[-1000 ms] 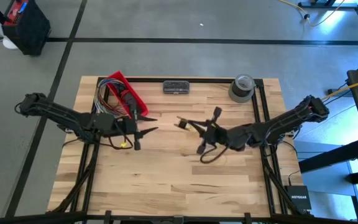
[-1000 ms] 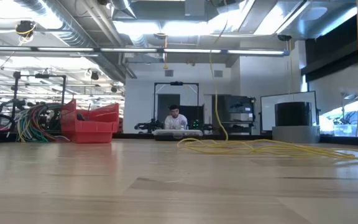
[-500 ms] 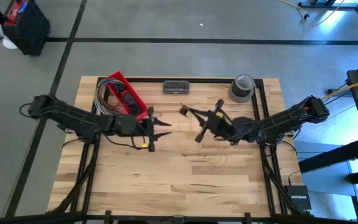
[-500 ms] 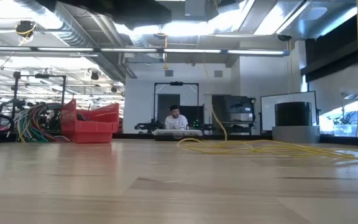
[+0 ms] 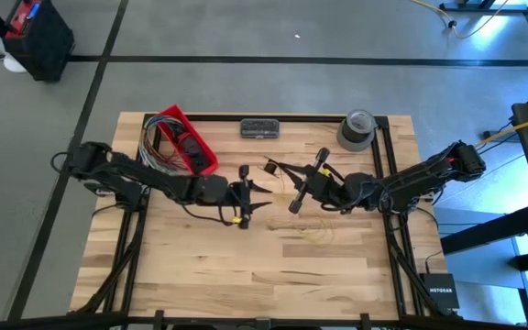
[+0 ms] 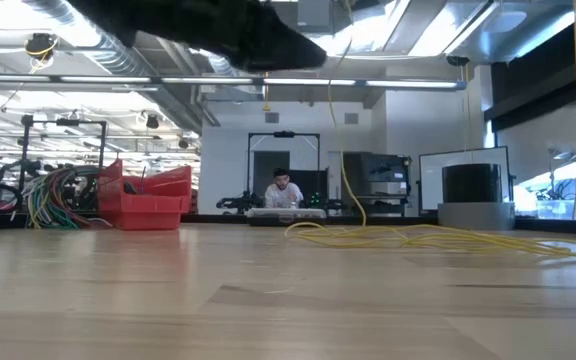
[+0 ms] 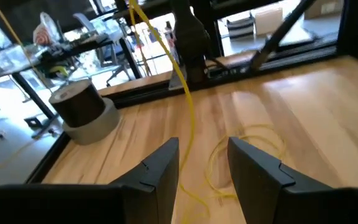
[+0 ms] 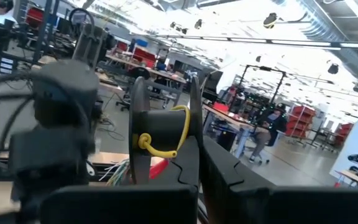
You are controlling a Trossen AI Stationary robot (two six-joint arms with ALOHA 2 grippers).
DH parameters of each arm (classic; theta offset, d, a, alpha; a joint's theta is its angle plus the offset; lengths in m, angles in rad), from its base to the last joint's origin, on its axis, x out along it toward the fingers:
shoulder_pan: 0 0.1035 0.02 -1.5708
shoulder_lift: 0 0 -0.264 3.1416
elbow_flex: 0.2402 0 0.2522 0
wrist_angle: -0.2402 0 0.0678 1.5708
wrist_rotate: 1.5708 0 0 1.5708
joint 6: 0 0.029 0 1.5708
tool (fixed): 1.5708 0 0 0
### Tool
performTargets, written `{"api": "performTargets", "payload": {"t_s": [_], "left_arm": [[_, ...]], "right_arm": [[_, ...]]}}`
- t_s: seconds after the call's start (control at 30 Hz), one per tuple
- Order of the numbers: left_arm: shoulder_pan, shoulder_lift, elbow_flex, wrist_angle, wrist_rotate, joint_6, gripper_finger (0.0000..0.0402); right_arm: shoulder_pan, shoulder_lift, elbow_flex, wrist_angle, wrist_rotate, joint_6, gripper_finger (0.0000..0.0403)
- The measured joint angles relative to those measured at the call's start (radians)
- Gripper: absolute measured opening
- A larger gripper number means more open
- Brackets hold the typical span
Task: Coil cords
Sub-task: Coil the yellow wire on the spool
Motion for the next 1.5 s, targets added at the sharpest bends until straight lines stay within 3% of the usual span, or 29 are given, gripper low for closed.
{"api": "performTargets", "payload": {"t_s": [0.2,0.53,0.83,1.03,1.3,1.5], "left_arm": [[0.01,0.069,0.0,0.134,-0.002,0.023,0.0131],[0.046,0.112,-0.001,0.155,-0.004,0.019,0.0126],[0.043,0.095,-0.001,0.085,-0.03,0.12,0.0009],[0.034,-0.033,-0.001,-0.104,-0.195,0.145,0.0005],[0.01,-0.267,-0.001,-0.41,-0.217,0.015,0.0003],[-0.028,-0.369,-0.001,-0.507,-0.216,-0.05,0.0002]], "right_arm": [[0.0,0.0,0.0,-0.002,-0.015,0.0,0.0005],[0.0,0.0,0.0,-0.022,-0.026,0.02,0.0005],[0.017,0.0,0.0,-0.029,-0.025,0.023,0.0005],[0.073,-0.02,0.001,-0.027,-0.018,-0.039,0.0005],[0.089,-0.022,0.001,-0.135,-0.018,-0.158,0.0005],[0.027,-0.005,0.002,-0.276,-0.072,-0.164,0.0005]]}}
